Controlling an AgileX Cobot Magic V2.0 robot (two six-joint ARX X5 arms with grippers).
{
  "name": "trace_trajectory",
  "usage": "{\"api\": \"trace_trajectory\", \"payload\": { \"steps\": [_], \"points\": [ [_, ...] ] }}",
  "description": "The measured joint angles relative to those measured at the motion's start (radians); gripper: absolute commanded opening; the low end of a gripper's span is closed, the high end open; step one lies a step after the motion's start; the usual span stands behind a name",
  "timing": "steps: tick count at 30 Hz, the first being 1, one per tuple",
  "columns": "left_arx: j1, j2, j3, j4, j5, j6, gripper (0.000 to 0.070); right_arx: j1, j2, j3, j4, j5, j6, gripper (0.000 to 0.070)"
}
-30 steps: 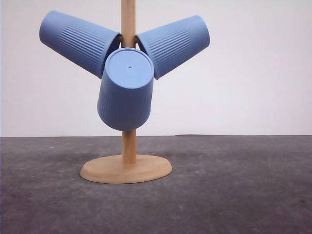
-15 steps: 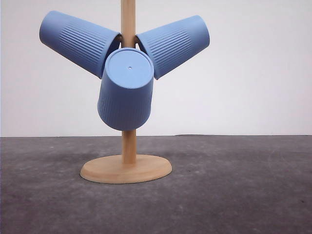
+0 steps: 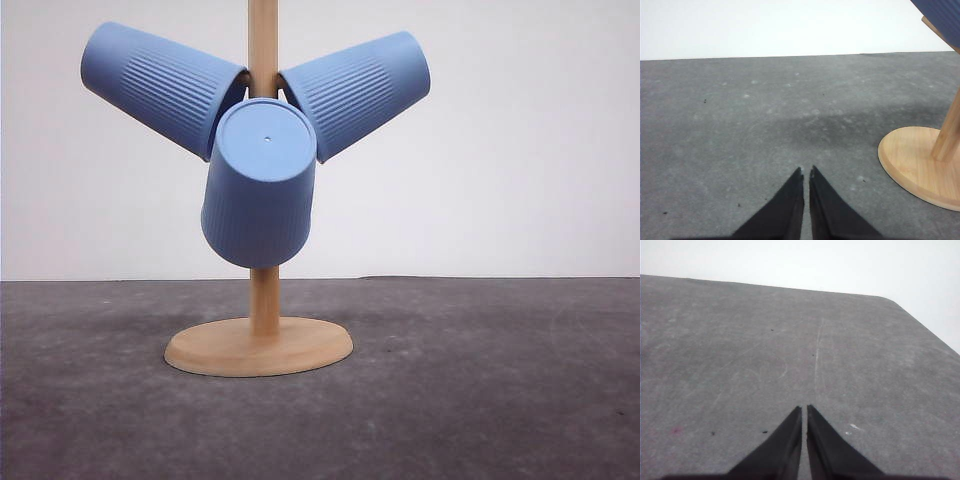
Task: Place three cups
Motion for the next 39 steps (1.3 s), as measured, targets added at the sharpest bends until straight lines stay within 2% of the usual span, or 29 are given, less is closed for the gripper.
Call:
{"api": "trace_trajectory", "payload": {
  "steps": [39],
  "points": [
    [0.0, 0.0, 0.0, 0.0, 0.0, 0.0, 0.0, 0.0, 0.0, 0.0, 0.0, 0.0, 0.0, 0.0016]
  ]
}}
